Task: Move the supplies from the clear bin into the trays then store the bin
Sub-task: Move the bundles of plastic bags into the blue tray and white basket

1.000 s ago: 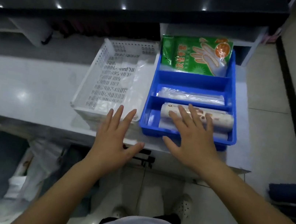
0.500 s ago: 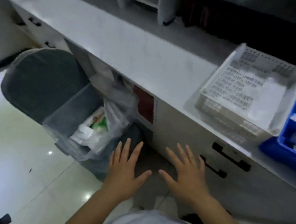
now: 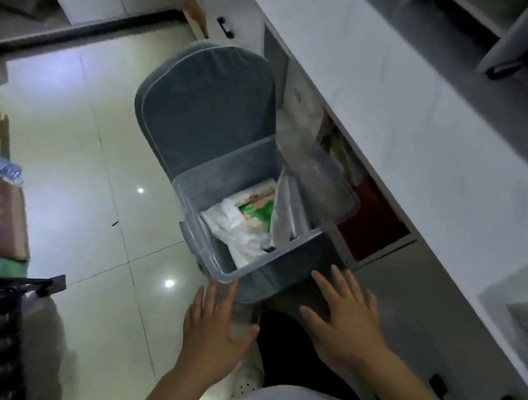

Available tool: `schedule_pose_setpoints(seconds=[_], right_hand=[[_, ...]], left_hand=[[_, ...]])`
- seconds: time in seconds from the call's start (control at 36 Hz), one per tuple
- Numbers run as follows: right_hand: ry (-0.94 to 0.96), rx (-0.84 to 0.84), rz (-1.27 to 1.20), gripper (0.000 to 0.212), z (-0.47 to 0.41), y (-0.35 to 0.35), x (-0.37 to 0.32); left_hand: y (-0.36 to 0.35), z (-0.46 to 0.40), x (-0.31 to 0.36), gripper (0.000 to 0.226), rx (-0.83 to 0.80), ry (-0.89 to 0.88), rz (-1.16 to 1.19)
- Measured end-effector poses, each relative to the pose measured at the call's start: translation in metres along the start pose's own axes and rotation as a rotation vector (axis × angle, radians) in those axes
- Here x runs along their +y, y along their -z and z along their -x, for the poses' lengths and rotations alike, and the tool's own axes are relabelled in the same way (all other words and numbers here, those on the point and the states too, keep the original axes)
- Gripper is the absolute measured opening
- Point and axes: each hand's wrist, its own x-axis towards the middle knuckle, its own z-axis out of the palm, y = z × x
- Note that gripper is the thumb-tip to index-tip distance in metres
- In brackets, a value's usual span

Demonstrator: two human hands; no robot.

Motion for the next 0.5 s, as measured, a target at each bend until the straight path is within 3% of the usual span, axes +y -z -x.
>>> schedule_pose_setpoints(seconds=[0.39, 0.5], right_hand=[[0.241, -0.333, 0.146, 0.070, -0.202, 0.000, -0.024], [0.313, -0.407, 0.272, 0.068, -0.239, 0.000, -0.019]], left_hand=[[0.056, -0.148, -0.009, 0.082, -0.011, 0.333, 0.068], [0.044, -0.176, 0.000, 0.073, 0.024, 0.300, 0.158]])
